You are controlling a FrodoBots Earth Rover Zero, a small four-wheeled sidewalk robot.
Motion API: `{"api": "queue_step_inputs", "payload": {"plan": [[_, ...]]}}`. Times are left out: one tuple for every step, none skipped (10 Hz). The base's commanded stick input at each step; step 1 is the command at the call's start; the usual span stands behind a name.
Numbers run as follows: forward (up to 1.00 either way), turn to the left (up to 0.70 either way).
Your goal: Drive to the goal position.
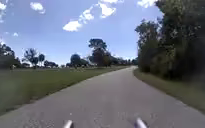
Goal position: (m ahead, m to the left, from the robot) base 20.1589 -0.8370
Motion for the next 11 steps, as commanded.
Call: {"api": "queue_step_inputs", "payload": {"plan": [[0.50, 0.00], [0.50, 0.00], [0.50, 0.00], [0.50, 0.00], [0.50, 0.00], [0.50, 0.00], [0.50, 0.00], [0.50, 0.00], [0.50, 0.00], [0.50, 0.00], [0.50, 0.00]]}}
